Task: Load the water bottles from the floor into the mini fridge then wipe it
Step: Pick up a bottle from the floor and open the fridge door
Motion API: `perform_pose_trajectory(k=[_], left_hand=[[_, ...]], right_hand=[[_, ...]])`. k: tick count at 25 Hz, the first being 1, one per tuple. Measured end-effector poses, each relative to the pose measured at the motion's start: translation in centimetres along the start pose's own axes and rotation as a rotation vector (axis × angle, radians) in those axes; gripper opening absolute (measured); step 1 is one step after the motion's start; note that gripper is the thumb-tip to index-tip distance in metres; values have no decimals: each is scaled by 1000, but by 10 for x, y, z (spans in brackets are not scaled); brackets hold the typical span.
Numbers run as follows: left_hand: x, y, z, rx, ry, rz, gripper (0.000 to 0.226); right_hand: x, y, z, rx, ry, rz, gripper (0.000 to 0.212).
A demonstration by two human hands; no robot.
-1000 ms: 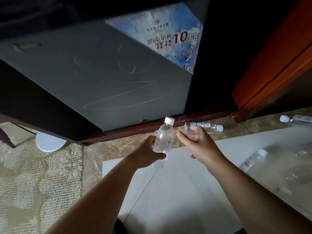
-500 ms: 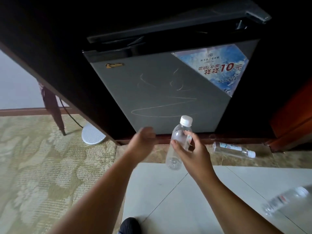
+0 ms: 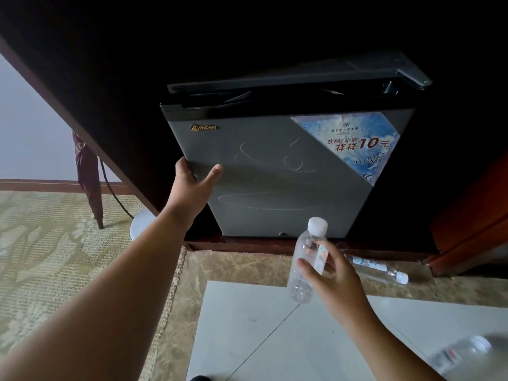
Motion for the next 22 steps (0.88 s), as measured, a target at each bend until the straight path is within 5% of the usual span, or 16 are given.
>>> perform_pose_trajectory(k=[17,22], left_hand=[[49,37,-4,-275,-42,-36,56],[50,30,7,-243,-74,-91,84]], right_hand=[[10,24,22,102,83,85,51],[-7,106,-43,324,-138,47,50]])
Point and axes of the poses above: each hand's wrist, its own x-axis away from the middle knuckle, its own y-axis out of the back of the hand, z = x × y, the point moved 8 cm from there along -x, towards the middle knuckle, and after that the axes turned 7 degrees about y, right-handed, at the moved point
